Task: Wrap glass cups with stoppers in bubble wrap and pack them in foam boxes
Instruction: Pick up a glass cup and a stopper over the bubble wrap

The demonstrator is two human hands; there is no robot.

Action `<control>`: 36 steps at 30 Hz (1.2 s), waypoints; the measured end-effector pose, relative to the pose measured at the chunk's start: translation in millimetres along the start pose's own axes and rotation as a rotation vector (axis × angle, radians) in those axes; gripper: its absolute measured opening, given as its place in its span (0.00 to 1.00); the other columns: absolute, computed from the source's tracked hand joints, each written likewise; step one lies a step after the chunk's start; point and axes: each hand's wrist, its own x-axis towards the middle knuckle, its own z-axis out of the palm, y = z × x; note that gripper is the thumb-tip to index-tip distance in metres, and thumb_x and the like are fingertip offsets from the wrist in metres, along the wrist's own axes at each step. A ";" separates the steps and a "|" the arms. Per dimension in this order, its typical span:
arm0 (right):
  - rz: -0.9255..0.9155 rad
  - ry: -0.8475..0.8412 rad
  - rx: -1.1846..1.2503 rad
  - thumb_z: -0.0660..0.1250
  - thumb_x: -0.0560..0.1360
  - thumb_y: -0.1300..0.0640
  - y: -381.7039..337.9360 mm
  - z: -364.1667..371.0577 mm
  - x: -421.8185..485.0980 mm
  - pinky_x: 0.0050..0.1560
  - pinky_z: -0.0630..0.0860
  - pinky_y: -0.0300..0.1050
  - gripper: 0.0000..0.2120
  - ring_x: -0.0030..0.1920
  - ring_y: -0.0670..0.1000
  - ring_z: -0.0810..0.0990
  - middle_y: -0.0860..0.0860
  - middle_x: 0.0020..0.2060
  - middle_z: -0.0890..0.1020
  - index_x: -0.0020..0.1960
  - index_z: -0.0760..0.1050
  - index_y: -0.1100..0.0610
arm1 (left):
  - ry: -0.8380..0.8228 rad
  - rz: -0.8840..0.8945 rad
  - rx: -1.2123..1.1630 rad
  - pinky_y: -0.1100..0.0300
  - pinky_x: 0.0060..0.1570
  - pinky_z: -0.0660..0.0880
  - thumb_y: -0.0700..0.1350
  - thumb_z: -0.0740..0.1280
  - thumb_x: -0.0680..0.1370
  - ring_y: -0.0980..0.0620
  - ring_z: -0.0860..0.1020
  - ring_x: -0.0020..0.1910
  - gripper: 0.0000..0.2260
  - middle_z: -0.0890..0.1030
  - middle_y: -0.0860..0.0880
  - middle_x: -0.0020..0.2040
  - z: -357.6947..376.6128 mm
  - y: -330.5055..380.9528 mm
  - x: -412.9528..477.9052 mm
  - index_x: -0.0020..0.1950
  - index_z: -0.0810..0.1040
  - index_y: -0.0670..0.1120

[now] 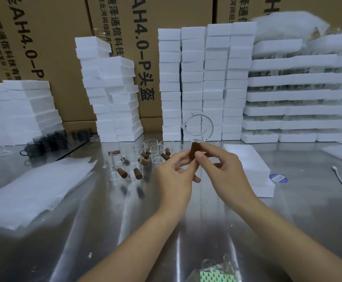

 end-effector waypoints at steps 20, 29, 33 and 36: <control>0.326 -0.058 0.353 0.65 0.85 0.48 -6.4 -0.7 3.4 0.56 0.80 0.48 0.13 0.57 0.49 0.86 0.52 0.51 0.89 0.57 0.87 0.50 | -0.170 -0.184 -0.085 0.66 0.37 0.71 0.49 0.67 0.87 0.56 0.78 0.33 0.10 0.89 0.51 0.52 2.3 7.6 0.2 0.61 0.86 0.48; 0.374 -0.010 0.406 0.72 0.81 0.49 -4.1 -0.9 0.8 0.34 0.74 0.32 0.07 0.35 0.42 0.80 0.46 0.43 0.87 0.54 0.87 0.47 | -0.366 -0.619 -0.410 0.57 0.42 0.69 0.55 0.61 0.87 0.52 0.76 0.43 0.13 0.79 0.50 0.47 11.0 16.2 -6.7 0.55 0.82 0.51; 0.358 0.005 0.369 0.75 0.78 0.49 0.1 0.6 -0.3 0.31 0.73 0.33 0.07 0.33 0.42 0.79 0.47 0.39 0.84 0.51 0.86 0.52 | -0.351 -0.691 -0.451 0.56 0.43 0.68 0.56 0.57 0.88 0.51 0.76 0.45 0.15 0.77 0.48 0.51 11.9 18.5 -8.3 0.58 0.78 0.49; 0.361 0.015 0.374 0.76 0.77 0.50 1.1 0.9 -0.2 0.31 0.73 0.34 0.06 0.33 0.43 0.80 0.48 0.39 0.85 0.51 0.86 0.50 | -0.342 -0.724 -0.483 0.56 0.43 0.68 0.57 0.57 0.88 0.52 0.75 0.44 0.15 0.77 0.49 0.48 12.3 19.1 -9.8 0.56 0.78 0.49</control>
